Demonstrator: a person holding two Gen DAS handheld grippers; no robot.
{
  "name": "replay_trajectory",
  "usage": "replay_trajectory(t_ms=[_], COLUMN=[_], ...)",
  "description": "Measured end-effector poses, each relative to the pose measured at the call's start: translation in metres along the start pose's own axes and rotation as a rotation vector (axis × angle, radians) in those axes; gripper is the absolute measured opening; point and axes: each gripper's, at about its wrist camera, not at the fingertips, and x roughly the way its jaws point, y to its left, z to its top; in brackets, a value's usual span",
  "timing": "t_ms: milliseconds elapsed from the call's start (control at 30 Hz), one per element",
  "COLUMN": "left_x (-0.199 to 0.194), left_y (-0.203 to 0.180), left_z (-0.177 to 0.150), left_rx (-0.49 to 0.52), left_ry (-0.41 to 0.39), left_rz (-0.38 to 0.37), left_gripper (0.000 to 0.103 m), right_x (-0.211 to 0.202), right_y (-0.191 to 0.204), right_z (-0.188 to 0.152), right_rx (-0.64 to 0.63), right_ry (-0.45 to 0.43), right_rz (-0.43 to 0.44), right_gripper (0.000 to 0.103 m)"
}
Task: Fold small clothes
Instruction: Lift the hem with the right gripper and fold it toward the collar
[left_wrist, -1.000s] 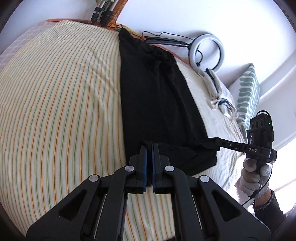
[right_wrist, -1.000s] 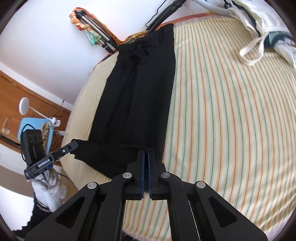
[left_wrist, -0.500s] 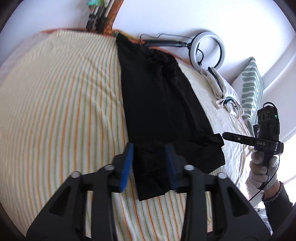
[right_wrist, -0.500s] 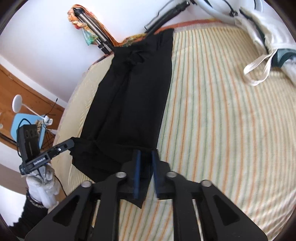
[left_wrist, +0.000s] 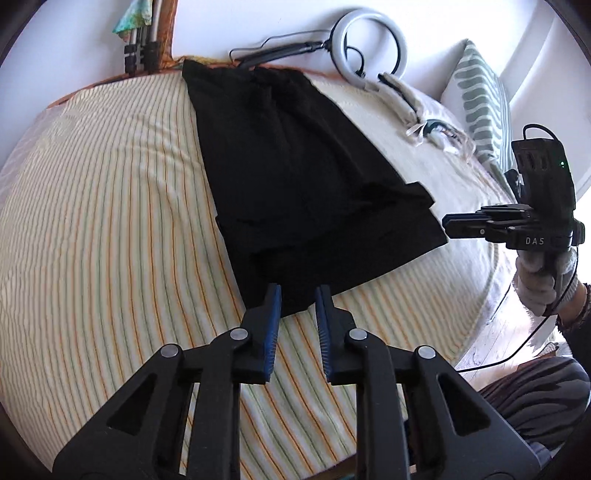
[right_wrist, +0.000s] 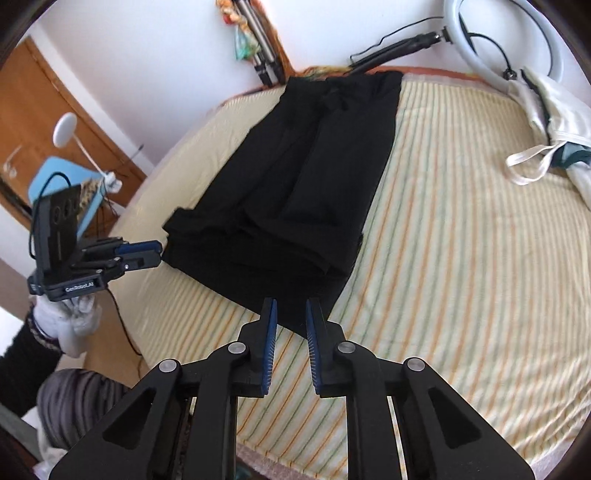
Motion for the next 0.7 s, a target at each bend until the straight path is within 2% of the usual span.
replay_trajectory(t_ms=[233,400,567,700], left_x=[0.014,0.022,0.029,0.016], left_y=[0.005,0.015,0.041,0.049], left_z=[0.01,0.033,0.064,0.064], left_rx=[-0.008,-0.043,-0.159,-0.175], left_ry=[0.042,0.012,-0.07,-0.105], left_rz=[0.007,0.022,0.056,0.056], left_gripper=[0.018,0.018,0.018,0.018], right_x=[0.021,0.027,0.028,0.017], right_y=[0.0,-0.002,-0.021,-0.03], right_z=[0.01,0.03,0.068,0.073], right_rx=[-0.037,-0.056,0.052,0.099], right_ry=[0.055,0.055,-0.052,-0.078], right_rz=[-0.022,-0.034,-0.074,-0.097], right_gripper=[0.014,0.014,0.014,0.014])
